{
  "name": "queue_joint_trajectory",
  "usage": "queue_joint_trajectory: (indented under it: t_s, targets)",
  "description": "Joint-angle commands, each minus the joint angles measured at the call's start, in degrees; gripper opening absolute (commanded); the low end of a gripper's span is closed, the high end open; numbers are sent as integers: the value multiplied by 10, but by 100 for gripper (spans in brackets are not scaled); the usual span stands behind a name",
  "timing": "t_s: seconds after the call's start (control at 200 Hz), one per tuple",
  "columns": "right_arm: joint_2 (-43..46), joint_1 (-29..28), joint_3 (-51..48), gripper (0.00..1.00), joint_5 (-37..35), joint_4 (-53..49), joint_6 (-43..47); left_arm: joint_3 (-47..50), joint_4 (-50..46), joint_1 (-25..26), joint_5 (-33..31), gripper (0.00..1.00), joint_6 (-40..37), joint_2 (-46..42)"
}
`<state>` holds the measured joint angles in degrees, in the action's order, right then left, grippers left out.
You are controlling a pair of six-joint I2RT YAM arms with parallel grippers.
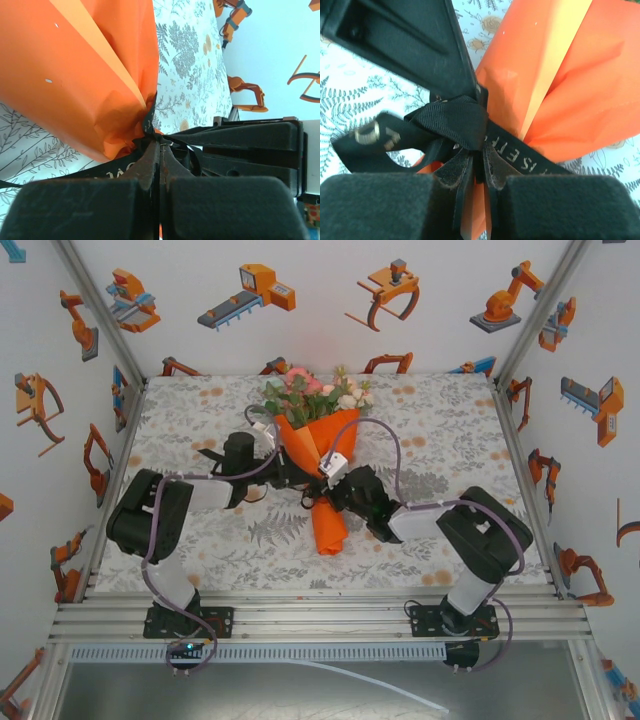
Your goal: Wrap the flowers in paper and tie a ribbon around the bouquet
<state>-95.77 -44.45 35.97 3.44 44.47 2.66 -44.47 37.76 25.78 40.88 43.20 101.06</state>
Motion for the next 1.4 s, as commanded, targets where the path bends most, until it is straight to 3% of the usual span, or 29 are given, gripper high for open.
queue_joint_trajectory:
  t_s: [0.0, 0.085, 0.175, 0.34, 0.511, 0.686, 1.141, 1.322, 1.397]
  targets:
    - [27, -3, -26, 15, 4, 17, -12, 4, -34, -4, -38, 0, -43, -36]
    - [34, -3, -43, 19, 11, 17, -11, 5, -56, -3, -62, 0, -62, -48]
    - [57, -3, -59, 32, 19, 16, -17, 4, -76, 1, -82, 0, -85, -58]
    - [161, -3, -75, 50, 52, -47, -54, 0, -92, 11, -92, 0, -113, -67]
    - [215, 27, -7, 49, 159, -189, -94, 0, -73, 19, -87, 0, -120, -68]
    - [141, 76, 134, 47, 206, -322, -146, 4, -62, 26, -80, 0, -137, -72]
    - [-11, 102, 209, 44, 281, -251, -168, -1, -69, 31, -73, 0, -149, -81]
    - [-22, 102, 208, 28, 244, -238, -180, -1, -67, 32, -65, 0, -155, -82]
    - [-24, 102, 213, 29, 219, -246, -182, -1, -70, 32, -64, 0, -160, -83]
